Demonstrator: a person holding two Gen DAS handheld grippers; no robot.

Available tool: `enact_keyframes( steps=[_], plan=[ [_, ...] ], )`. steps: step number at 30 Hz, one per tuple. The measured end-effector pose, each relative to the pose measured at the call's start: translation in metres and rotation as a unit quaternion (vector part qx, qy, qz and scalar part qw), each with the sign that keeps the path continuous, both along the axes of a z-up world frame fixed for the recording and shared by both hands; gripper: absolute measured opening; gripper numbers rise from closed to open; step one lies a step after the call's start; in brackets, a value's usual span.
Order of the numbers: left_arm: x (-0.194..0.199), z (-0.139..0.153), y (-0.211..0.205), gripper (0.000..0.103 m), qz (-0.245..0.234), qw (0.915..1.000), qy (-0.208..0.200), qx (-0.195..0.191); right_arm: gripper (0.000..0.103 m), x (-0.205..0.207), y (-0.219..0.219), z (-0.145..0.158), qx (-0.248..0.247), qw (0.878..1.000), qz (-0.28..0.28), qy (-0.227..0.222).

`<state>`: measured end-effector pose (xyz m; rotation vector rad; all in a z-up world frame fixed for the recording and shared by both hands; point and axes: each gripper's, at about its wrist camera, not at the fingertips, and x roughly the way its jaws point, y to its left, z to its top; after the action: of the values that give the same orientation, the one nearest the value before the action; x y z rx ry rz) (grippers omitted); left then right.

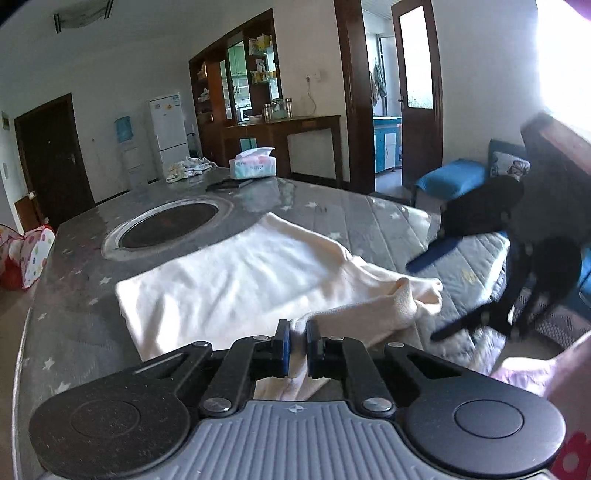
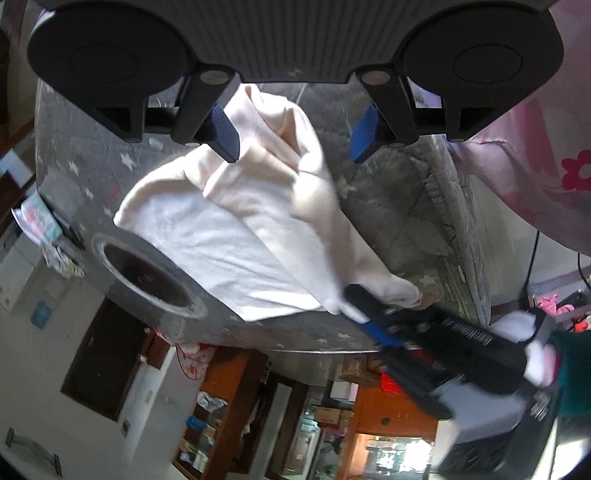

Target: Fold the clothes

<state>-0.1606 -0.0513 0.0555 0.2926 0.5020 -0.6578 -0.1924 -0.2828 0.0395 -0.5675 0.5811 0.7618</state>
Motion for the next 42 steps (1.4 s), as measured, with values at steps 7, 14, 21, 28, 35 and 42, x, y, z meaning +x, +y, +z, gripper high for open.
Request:
enact_keyframes(
  steps=[7, 14, 21, 28, 35, 42],
  plan=[
    [0.028, -0.002, 0.002, 0.010, -0.003, 0.9997, 0.022, -0.010, 0.041, 0.029, 0.011, -0.012, 0.004, 1.000, 0.001, 0.022],
    [0.009, -0.012, 0.010, 0.020, -0.004, 0.9997, 0.023, 0.004, 0.015, 0.045, 0.006, -0.006, 0.027, 0.997, -0.010, 0.069],
    [-0.022, -0.024, 0.019, 0.040, -0.001, 0.9991, 0.002, 0.042, 0.014, 0.052, 0.006, -0.001, 0.040, 0.995, -0.021, 0.088],
    [-0.032, -0.039, 0.024, 0.046, -0.003, 0.9961, -0.016, 0.087, 0.013, 0.059, 0.004, 0.010, 0.060, 0.993, -0.035, 0.094],
    [-0.029, -0.042, 0.032, 0.020, -0.001, 0.9956, -0.025, 0.090, 0.009, 0.059, 0.006, 0.011, 0.060, 0.994, -0.041, 0.086],
    [-0.035, -0.019, 0.043, 0.006, -0.002, 0.9993, -0.004, 0.036, 0.007, 0.044, 0.001, 0.015, 0.068, 0.994, -0.039, 0.074]
  ],
)
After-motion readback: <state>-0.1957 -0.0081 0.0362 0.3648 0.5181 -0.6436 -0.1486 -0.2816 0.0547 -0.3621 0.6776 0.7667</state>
